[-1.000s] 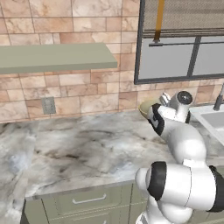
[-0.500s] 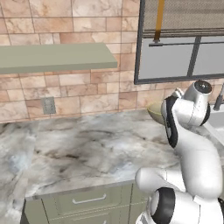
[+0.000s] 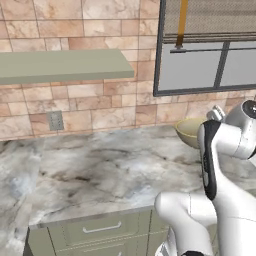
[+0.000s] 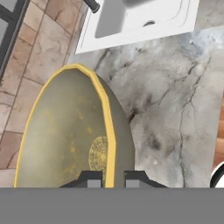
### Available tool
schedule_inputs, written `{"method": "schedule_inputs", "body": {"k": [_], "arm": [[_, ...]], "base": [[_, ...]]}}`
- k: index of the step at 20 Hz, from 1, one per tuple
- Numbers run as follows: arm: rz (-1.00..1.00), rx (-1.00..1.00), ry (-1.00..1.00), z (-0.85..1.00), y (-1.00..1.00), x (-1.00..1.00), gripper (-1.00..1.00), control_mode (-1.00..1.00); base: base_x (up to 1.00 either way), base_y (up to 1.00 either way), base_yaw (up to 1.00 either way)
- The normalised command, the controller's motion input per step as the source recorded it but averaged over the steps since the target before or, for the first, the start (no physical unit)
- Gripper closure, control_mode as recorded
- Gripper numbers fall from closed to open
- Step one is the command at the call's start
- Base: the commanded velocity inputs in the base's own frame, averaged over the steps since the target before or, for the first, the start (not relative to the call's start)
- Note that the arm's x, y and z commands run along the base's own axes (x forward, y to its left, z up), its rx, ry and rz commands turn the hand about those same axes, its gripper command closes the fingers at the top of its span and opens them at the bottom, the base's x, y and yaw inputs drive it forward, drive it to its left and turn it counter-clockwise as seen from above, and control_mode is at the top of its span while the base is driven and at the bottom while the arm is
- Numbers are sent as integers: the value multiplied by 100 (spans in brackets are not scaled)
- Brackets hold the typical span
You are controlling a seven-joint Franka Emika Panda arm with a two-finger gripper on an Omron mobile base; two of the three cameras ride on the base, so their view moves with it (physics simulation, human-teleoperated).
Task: Place the two vegetables and bowl onto the tray for setting up a vegetable dip station.
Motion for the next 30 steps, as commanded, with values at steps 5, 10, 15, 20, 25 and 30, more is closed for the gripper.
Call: {"method": "schedule_inputs", "body": {"k": [5, 10, 15, 20, 25, 30], "arm": [[0, 0, 0, 17, 2, -11, 100, -100], [0, 1, 0, 8, 0, -7, 100, 100], [0, 0, 0, 0, 0, 0, 100, 100], [0, 0, 0, 0, 0, 0, 100, 100], [0, 0, 0, 0, 0, 0, 100, 100], [0, 0, 0, 0, 0, 0, 100, 100]], "base": [[0, 0, 0], [-16, -25, -4], [-66, -99, -11], [-52, -100, -8], [-14, -100, -2], [0, -100, 0]]}}
